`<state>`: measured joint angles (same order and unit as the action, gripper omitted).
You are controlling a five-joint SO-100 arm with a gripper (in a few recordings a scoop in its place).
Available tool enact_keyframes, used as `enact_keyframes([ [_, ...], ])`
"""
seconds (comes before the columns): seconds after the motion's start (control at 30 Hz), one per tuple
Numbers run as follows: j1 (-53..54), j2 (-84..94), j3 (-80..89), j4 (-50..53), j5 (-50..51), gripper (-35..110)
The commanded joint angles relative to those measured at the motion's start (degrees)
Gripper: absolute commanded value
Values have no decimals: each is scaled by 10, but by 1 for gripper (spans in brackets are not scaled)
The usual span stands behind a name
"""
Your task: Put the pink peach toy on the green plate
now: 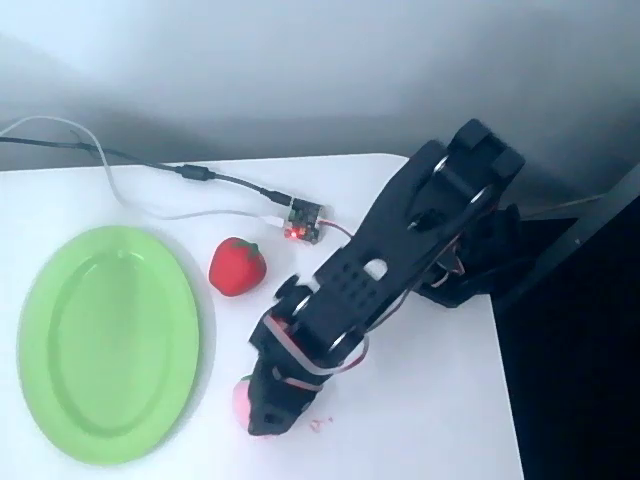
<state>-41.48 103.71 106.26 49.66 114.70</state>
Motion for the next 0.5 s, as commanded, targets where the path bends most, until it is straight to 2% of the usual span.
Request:
enact_keyframes([
  [0.0, -16, -46, -54, -4, 2, 48],
  [0.27, -36, -105, -20, -4, 24, 46],
  [0.47, -45, -126, 3, 14, 23, 32],
])
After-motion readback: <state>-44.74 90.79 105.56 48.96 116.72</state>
